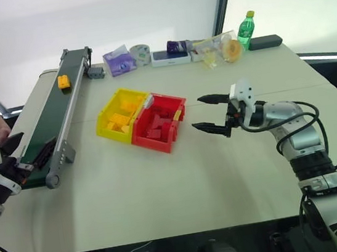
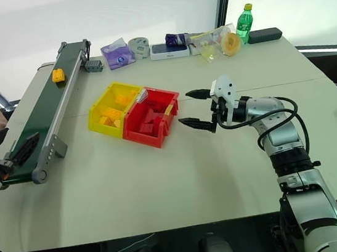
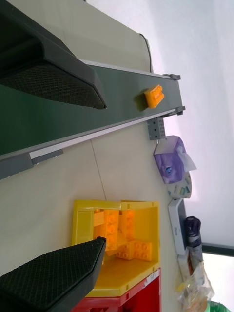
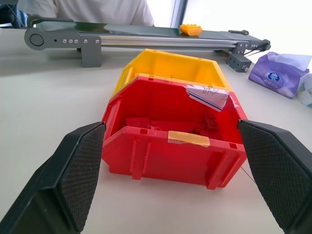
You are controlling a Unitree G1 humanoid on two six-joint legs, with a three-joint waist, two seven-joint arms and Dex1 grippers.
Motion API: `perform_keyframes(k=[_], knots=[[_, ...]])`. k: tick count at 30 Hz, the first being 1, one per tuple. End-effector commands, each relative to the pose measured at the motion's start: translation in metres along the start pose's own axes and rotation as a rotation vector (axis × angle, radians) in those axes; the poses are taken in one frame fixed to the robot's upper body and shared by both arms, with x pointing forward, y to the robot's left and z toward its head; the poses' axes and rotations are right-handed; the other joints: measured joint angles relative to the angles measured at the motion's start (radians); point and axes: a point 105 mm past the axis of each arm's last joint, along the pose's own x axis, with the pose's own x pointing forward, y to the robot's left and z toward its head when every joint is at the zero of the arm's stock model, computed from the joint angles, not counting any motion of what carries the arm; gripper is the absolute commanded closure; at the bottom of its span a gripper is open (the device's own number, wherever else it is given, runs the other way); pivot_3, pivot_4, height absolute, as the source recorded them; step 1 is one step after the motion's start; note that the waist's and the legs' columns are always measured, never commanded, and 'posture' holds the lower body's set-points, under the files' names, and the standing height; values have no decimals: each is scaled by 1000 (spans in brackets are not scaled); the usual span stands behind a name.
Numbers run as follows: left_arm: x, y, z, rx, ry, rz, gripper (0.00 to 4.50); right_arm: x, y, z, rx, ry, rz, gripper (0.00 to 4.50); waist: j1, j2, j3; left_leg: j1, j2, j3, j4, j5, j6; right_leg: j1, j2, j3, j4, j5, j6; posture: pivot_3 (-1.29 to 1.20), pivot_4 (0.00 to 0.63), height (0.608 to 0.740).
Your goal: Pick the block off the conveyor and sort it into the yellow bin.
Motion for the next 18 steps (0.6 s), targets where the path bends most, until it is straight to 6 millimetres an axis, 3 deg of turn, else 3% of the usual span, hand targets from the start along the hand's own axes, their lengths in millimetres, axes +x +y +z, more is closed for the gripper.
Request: perform_keyframes(k=[1,5,10,13,18], knots=[[-10,10,20,46,-97,88,65,0,-5,15,-53,-40,-5,0,0,0,0,0,0,0,0,0,0,0,0,0,0,0,0,0,150,740],[-27,28,22,78,-176,319,65,-1,-5,15,-52,-40,-7,0,0,0,0,0,0,0,0,0,0,0,0,0,0,0,0,0,150,740],[-54,13,2,62,-160,428,65,-1,-5,14,-50,-39,-4,0,-1,0,0,0,0,0,0,0,1,0,0,1,0,0,0,0,150,740],[-67,6,-19,-8,-105,465,65,0,-5,14,-49,-39,-1,0,2,0,0,0,0,0,1,0,0,0,0,1,0,0,0,0,150,740],[-73,-4,-33,-51,-77,461,65,2,-4,15,-50,-44,6,0,5,0,0,0,0,-1,1,-1,1,1,0,0,0,0,0,0,150,740]])
